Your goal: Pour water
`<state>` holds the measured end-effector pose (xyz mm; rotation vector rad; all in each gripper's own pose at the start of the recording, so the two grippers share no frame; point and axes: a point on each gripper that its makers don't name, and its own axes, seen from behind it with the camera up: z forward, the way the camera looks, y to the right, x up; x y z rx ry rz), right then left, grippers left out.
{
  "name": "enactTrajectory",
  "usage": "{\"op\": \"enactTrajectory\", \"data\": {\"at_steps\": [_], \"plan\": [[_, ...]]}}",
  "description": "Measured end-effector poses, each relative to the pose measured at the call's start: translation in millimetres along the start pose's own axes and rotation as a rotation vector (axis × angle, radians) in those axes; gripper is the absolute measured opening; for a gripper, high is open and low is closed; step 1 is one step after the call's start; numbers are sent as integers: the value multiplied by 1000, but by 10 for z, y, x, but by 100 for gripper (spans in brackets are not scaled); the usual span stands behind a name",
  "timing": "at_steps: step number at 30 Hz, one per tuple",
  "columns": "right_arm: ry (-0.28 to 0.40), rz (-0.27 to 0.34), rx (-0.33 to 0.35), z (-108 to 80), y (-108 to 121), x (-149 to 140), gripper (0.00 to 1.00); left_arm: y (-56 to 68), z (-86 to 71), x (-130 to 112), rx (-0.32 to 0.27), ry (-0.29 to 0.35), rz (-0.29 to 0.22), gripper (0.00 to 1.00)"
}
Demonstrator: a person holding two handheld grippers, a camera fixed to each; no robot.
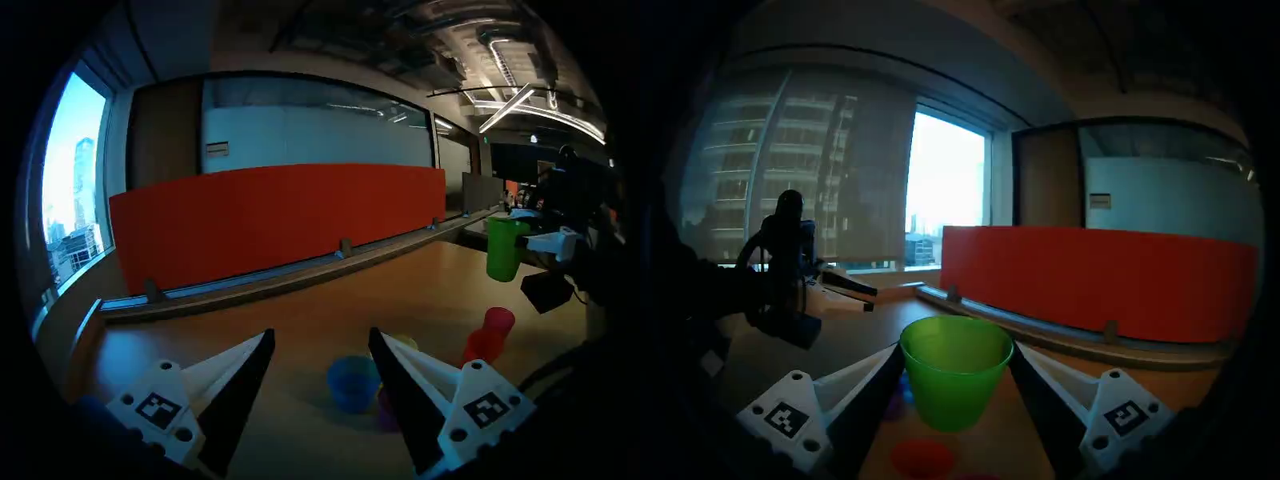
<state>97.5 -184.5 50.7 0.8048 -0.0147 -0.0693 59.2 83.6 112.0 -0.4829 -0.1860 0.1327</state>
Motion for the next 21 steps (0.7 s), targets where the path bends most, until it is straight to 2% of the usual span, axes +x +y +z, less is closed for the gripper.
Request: {"op": "enactTrajectory", "data": {"at_steps": [21], "plan": [[-71, -3, 79, -6, -446, -275, 93, -35, 219, -287, -31, -68, 53, 87]]}}
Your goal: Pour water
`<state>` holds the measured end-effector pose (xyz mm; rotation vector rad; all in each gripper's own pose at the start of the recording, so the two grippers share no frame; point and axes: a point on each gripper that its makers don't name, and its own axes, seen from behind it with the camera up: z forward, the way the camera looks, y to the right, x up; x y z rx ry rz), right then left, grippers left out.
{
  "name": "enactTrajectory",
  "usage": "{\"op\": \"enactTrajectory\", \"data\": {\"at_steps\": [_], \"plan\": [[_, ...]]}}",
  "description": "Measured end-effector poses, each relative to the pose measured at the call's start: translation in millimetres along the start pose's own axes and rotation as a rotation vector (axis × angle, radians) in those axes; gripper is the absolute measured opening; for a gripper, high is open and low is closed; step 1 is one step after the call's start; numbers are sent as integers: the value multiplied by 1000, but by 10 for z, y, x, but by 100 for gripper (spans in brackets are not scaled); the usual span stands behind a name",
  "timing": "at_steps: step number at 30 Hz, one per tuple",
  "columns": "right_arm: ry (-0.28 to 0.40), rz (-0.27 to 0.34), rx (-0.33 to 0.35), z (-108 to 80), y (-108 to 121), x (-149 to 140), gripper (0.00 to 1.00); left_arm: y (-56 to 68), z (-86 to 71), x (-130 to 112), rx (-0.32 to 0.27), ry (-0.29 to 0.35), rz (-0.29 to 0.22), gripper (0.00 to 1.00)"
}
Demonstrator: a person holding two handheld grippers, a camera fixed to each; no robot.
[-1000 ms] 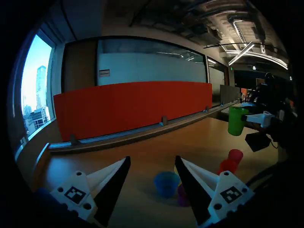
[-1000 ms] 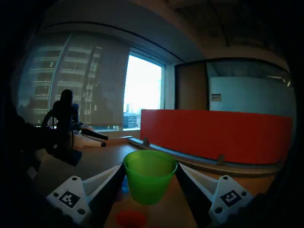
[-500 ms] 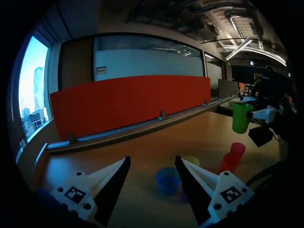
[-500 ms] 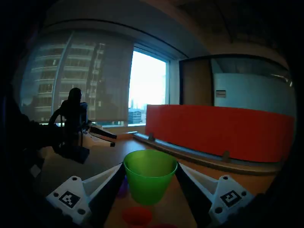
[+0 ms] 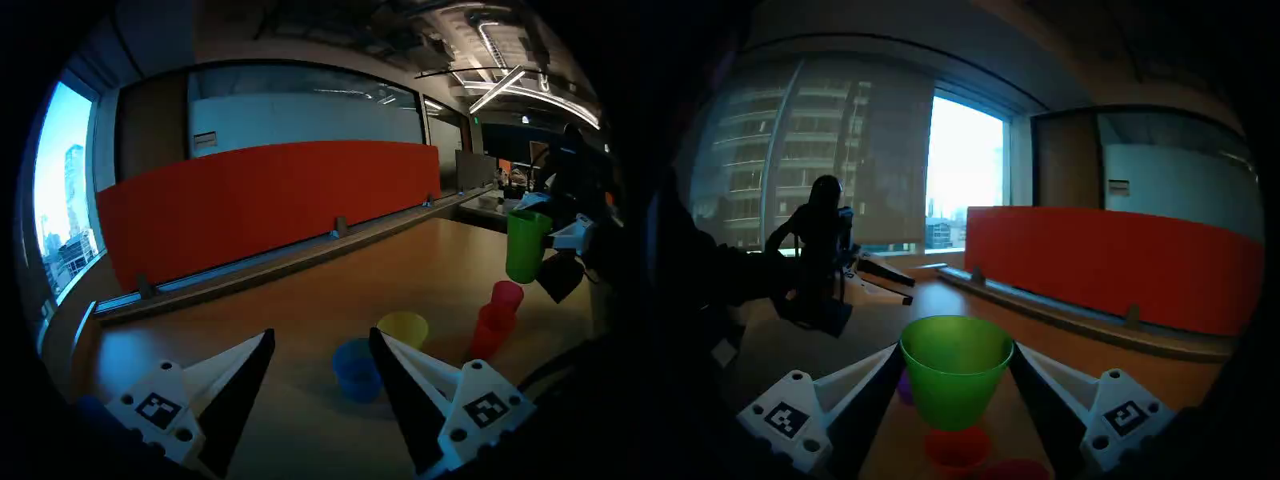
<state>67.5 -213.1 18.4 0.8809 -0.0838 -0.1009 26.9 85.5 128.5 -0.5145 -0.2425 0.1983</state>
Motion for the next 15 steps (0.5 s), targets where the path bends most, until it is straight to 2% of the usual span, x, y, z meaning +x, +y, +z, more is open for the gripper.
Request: {"op": "enactTrajectory", "data": {"at_steps": [9, 15], "plan": [[-22, 8, 23, -39, -162, -96, 94, -9, 112, -149, -7, -39, 7, 87], [-34, 9, 36, -48, -252, -172, 93, 37, 170, -244, -25, -74, 23, 87]]}}
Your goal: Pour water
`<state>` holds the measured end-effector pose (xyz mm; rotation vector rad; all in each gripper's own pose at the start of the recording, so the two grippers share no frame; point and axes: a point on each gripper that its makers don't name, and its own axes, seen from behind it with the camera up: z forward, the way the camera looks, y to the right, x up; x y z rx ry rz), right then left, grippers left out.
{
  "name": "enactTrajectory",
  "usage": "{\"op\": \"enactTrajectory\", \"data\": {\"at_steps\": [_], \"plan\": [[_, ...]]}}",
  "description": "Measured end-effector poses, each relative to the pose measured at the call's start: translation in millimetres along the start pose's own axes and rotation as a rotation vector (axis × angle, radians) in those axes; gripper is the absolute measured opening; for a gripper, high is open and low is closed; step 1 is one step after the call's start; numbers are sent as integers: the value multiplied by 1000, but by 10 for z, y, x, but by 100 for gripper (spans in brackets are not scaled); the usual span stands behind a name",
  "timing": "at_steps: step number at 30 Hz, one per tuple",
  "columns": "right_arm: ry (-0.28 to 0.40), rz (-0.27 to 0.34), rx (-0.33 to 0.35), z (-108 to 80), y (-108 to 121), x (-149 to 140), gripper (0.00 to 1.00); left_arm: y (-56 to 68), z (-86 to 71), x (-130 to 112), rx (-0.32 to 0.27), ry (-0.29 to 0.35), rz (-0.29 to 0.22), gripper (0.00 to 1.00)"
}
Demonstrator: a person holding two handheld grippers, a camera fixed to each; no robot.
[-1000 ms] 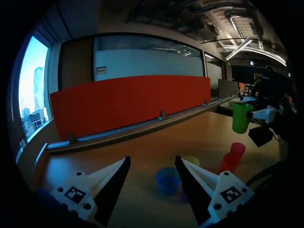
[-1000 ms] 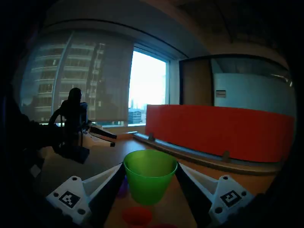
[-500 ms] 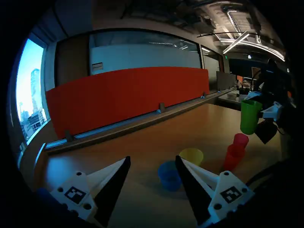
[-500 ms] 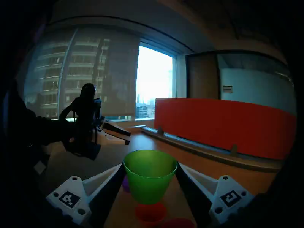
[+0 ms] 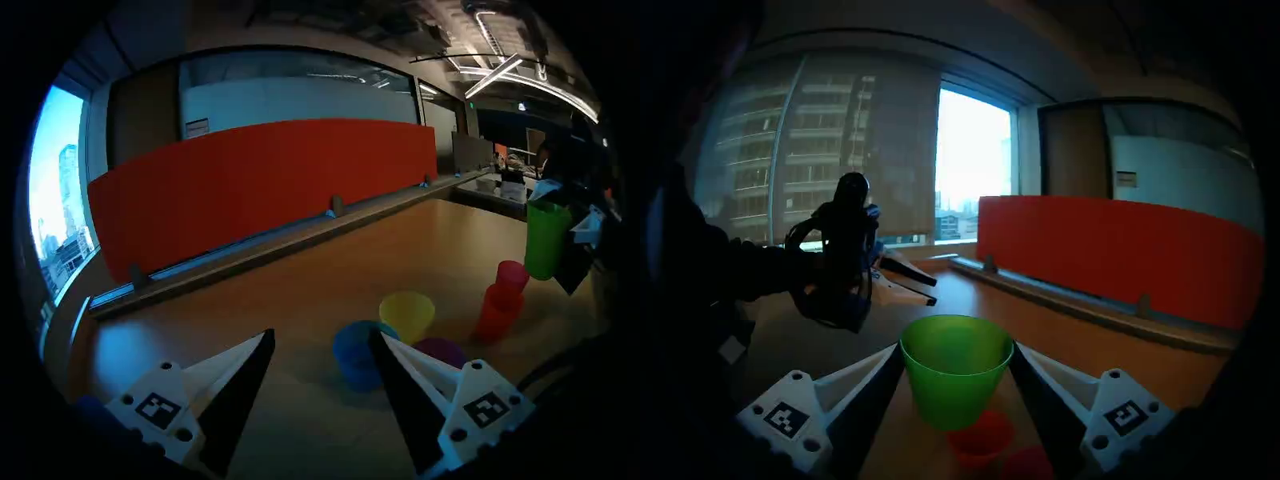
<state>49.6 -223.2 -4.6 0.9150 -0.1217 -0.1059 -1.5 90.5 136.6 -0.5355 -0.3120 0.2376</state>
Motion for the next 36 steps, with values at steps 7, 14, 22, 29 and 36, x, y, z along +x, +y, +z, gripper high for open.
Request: {"op": "enactTrajectory", "data": {"at_steps": [7, 14, 22, 29, 36], "plan": [[-5, 6, 13, 17, -92, -44, 93, 74, 82, -97, -26, -37, 14, 87], [-9, 9, 23, 19, -156, -77, 93, 105, 144, -246, -39, -78, 22, 86], [-10, 17, 25, 13, -171, -95, 93, 172, 185, -381, -58, -117, 40, 87], [-9, 19, 28, 3, -181, -88, 94, 236, 204, -467, -73, -146, 53, 87], [-8, 17, 28, 2, -179, -65, 93, 298, 224, -518, -92, -163, 48, 87]]}}
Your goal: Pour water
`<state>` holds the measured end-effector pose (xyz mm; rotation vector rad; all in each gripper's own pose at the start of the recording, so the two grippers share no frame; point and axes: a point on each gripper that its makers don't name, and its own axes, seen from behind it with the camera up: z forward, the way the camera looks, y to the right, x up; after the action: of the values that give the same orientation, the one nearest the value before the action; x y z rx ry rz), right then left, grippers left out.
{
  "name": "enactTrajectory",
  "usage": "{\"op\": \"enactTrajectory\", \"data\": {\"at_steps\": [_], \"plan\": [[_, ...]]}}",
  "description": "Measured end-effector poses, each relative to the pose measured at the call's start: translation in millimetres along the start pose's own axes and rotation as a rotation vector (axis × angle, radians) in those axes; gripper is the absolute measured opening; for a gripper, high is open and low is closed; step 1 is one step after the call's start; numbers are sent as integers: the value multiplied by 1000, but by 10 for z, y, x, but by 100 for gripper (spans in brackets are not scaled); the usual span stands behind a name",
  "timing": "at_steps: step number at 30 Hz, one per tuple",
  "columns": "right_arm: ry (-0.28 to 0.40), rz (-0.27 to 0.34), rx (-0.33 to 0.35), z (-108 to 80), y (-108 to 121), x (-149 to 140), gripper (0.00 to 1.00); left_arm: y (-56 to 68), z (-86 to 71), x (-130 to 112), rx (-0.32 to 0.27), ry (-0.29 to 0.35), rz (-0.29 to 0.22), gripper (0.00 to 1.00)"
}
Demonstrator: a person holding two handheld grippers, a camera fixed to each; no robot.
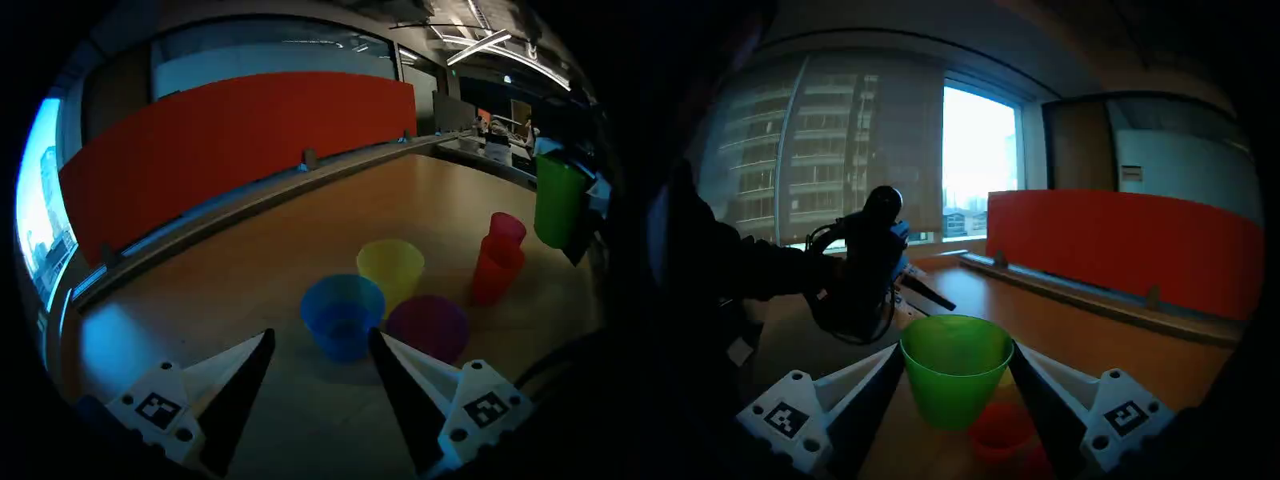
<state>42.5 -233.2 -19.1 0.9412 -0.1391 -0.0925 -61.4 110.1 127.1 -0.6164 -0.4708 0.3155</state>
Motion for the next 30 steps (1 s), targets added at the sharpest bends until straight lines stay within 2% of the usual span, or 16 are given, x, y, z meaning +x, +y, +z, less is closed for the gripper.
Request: {"op": "enactTrajectory", "data": {"at_steps": [30], "plan": [[-20, 10, 31, -8, -170, -86, 93, 134, 129, -4, -60, -17, -36, 87]]}}
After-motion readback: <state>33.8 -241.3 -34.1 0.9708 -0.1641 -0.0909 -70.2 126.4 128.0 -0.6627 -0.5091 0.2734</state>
